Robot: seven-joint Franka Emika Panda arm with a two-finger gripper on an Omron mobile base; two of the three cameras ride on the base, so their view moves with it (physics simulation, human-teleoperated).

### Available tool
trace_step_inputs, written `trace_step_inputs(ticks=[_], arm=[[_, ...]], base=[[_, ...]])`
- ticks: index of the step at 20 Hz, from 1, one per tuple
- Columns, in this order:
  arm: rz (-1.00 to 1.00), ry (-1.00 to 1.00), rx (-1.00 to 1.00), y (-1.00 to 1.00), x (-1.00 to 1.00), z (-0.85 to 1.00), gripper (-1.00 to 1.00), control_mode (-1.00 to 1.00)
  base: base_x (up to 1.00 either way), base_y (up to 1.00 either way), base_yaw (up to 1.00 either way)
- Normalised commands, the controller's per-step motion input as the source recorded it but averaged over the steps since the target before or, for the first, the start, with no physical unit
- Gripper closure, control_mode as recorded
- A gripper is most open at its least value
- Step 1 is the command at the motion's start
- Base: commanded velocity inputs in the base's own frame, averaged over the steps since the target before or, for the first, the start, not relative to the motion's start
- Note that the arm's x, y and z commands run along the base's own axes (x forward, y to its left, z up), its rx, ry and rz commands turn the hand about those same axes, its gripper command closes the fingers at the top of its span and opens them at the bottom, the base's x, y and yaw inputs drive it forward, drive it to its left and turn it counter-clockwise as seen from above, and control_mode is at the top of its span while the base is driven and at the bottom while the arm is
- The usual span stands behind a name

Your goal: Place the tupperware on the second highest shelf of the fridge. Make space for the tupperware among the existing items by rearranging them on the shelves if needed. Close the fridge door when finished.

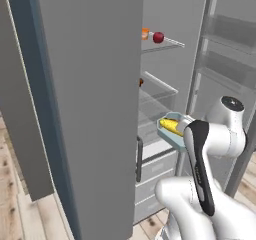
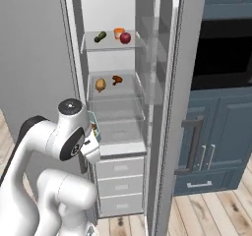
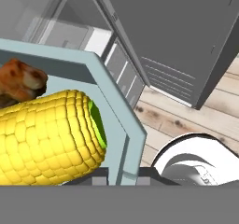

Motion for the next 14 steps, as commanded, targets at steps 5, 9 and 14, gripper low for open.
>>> trace_step_inputs(ticks=[5,9,14], arm=[[0.0,0.0,0.0,0.0,0.0,0.0,1.0,1.0],[0.0,0.0,0.0,0.0,0.0,0.0,1.0,1.0],[0.0,0.0,0.0,0.0,0.0,0.0,1.0,1.0]], base=[[0.17,-0.18,0.15],[0.31,-0.38,0.07],[0.46,-0.23,0.0]])
